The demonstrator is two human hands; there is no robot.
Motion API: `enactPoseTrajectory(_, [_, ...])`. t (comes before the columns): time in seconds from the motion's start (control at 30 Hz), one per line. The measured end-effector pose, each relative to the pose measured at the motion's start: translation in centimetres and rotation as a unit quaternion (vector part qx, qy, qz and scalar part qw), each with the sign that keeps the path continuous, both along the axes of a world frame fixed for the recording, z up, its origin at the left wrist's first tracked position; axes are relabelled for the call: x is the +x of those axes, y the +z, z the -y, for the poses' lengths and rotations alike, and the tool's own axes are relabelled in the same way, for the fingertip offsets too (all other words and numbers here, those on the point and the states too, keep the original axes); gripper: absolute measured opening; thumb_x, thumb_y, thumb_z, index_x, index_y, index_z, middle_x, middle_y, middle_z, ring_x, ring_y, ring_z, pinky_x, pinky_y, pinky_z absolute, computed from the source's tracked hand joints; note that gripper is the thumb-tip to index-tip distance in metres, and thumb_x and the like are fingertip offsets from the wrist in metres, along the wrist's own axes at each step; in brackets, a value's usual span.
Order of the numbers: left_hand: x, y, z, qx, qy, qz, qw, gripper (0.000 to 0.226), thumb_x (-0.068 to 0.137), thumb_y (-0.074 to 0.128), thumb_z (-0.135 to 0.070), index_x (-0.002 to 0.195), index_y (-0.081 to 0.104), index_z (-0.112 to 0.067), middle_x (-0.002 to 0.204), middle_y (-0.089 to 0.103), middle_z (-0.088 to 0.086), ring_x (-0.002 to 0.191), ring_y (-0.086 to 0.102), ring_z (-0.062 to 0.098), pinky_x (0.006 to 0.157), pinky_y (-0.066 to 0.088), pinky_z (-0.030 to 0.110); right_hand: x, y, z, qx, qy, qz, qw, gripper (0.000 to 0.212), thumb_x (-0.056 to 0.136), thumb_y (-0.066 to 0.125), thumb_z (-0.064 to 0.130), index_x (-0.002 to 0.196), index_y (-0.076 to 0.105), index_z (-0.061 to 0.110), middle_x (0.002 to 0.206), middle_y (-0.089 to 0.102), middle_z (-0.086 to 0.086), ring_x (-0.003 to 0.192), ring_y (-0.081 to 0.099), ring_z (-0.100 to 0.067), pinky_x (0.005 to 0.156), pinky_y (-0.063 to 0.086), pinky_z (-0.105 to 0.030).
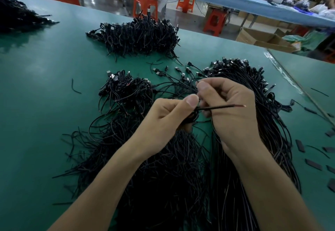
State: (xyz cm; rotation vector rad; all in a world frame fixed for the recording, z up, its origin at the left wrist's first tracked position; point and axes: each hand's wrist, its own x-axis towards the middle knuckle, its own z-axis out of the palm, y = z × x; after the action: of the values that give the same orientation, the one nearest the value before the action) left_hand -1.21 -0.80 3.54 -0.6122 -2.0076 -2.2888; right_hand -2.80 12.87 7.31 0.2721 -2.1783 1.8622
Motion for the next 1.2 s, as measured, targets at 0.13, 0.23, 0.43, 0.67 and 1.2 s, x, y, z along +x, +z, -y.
enactPoseTrajectory(0.13, [0.2, -0.1, -0.2, -0.013, -0.031, -0.021, 0.999, 0.053, 0.101, 0.052, -0.04, 0.069, 0.058, 0.002, 0.052, 0.041, -0.014, 0.042, 0.03, -0.001, 0.045, 0.026, 0.008, -0.1, 0.9, 0.2, -0.195, 0.003, 0.06, 0.979, 0.012, 0.095, 0.063, 0.007, 0.085, 0.069, 0.011, 0.064, 0.062, 0.002, 0.056, 0.053, -0.008, 0.048, 0.042, -0.018])
enactPoseTrajectory(0.23, [0.0, 0.0, -0.3, 0.029, -0.023, -0.016, 0.999, 0.031, 0.096, 0.053, -0.038, 0.09, 0.052, -0.008, 0.058, 0.041, -0.014, 0.047, 0.03, 0.0, 0.045, 0.026, 0.012, 0.5, 0.7, 0.4, -0.09, 0.02, 0.019, 0.996, 0.01, 0.092, 0.067, 0.007, 0.087, 0.072, 0.014, 0.068, 0.067, 0.005, 0.06, 0.059, -0.006, 0.055, 0.047, -0.018])
enactPoseTrajectory(0.43, [0.0, 0.1, 0.0, 0.055, 0.046, -0.053, 0.996, 0.032, 0.092, 0.059, -0.046, 0.114, 0.053, -0.023, 0.055, 0.035, 0.011, 0.04, 0.029, 0.017, 0.037, 0.027, 0.027, 1.2, 0.4, 0.1, 0.067, 0.055, -0.037, 0.996, 0.011, 0.09, 0.07, 0.011, 0.086, 0.075, 0.02, 0.078, 0.074, 0.006, 0.07, 0.069, -0.008, 0.066, 0.053, -0.018])
enactPoseTrajectory(0.67, [0.2, 0.5, 0.1, 0.083, 0.055, -0.118, 0.988, 0.051, 0.091, 0.053, -0.057, 0.128, 0.047, -0.022, 0.053, 0.029, 0.003, 0.04, 0.022, 0.006, 0.038, 0.02, 0.023, 1.2, 0.8, 0.2, -0.128, 0.054, 0.097, 0.985, 0.009, 0.09, 0.068, 0.015, 0.085, 0.074, 0.013, 0.065, 0.065, 0.004, 0.056, 0.055, -0.004, 0.05, 0.045, -0.017])
enactPoseTrajectory(1.2, [-0.4, -0.1, 0.1, 0.053, 0.086, -0.099, 0.99, 0.035, 0.101, 0.051, -0.035, 0.127, 0.062, -0.014, 0.073, 0.068, -0.009, 0.06, 0.056, -0.002, 0.062, 0.047, 0.013, 0.8, 0.1, -0.8, 0.081, 0.16, -0.038, 0.983, 0.029, 0.087, 0.063, -0.004, 0.091, 0.076, 0.022, 0.082, 0.076, 0.01, 0.074, 0.069, -0.003, 0.068, 0.051, -0.013])
